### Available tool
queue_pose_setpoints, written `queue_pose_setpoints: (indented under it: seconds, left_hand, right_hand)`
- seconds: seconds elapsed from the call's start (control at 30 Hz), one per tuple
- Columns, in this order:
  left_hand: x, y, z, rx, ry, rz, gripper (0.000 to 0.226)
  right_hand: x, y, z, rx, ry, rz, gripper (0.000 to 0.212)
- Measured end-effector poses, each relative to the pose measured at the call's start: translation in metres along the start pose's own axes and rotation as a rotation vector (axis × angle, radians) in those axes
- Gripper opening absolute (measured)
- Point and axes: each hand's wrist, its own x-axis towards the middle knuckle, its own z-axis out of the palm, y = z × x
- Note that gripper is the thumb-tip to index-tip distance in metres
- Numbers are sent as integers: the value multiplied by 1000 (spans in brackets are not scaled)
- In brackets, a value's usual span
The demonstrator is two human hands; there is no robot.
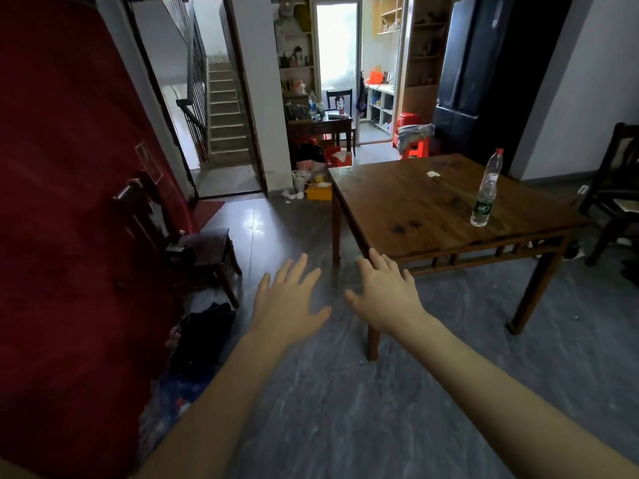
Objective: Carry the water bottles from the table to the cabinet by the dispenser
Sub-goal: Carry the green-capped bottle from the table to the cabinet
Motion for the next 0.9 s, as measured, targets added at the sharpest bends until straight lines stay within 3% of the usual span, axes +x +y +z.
queue_pose_setpoints:
  seconds: [0.3,0.5,0.7,0.9]
  left_hand:
    - [146,-42,13,-5,-6,75,76]
    - [240,-39,15,2,-36,204,75]
    - [302,30,25,-12,-50,469,74]
    - [335,144,25,-16,-89,718,74]
  right_hand:
    - [131,2,13,15,-14,96,72]
    - [195,23,-6,25,62,239,70]
    - [202,85,-16,38,117,495,68]
    - [159,164,-46,59,229,681,64]
